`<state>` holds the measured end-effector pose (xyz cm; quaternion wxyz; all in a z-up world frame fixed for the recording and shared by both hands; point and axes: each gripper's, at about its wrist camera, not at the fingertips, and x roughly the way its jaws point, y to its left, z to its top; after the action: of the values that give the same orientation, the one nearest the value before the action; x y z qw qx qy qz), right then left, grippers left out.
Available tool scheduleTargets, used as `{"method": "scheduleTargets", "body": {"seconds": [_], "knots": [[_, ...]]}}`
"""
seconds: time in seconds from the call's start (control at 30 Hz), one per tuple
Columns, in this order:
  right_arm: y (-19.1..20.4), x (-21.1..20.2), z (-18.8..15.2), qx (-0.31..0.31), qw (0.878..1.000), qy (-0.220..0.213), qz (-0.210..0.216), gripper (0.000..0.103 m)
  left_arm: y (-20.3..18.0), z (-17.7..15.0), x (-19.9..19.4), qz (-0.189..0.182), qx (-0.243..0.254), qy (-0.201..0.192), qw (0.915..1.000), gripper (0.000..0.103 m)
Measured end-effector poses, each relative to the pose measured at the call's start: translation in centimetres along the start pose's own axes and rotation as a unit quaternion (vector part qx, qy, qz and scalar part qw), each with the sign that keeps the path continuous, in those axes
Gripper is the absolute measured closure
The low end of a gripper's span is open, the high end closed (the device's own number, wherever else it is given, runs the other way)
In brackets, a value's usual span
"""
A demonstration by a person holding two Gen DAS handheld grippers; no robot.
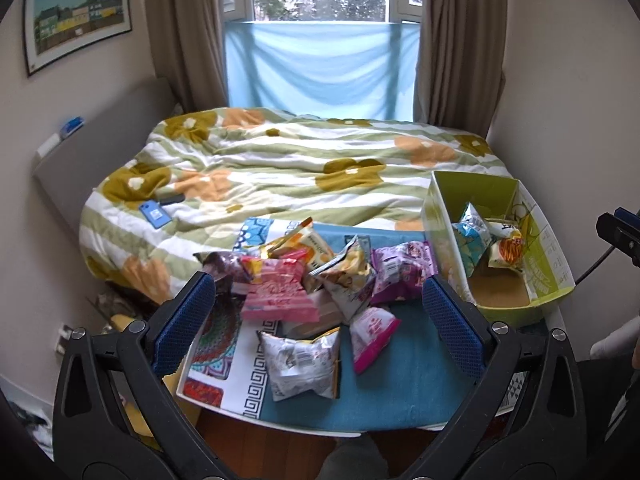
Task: Organize snacks
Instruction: 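Withdraw both open grippers from the box back toward the snack pile, then grasp the pink candy bag with the left gripper while the right grasps a potato-chip bag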
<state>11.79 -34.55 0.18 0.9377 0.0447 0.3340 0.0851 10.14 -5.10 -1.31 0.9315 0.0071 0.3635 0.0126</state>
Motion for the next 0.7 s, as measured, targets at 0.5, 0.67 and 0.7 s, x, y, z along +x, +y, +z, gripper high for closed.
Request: {"method": "scheduleTargets", "body": {"seconds": [0.5, 0.67, 0.7], "knots": [[11.1, 6.7, -1.5, -0.078, 0.993, 0.034, 0.08, 0.0, 9.2, -1.5, 6.6, -0.004, -0.069, 0.053, 0.9962, 0.001], [13.7, 12.1, -2.7, -0.113, 0.986, 0.075, 0.101, 0.0, 10.0, -1.4, 12.0, -0.02, -0.07, 0.08, 0.9942, 0.001], [14.0, 13.2, -2.8, -0.121, 0.984, 0.083, 0.101, 0.0, 10.1, -1.3, 13.3, -0.018, -0.065, 0.085, 0.9941, 0.001]]}}
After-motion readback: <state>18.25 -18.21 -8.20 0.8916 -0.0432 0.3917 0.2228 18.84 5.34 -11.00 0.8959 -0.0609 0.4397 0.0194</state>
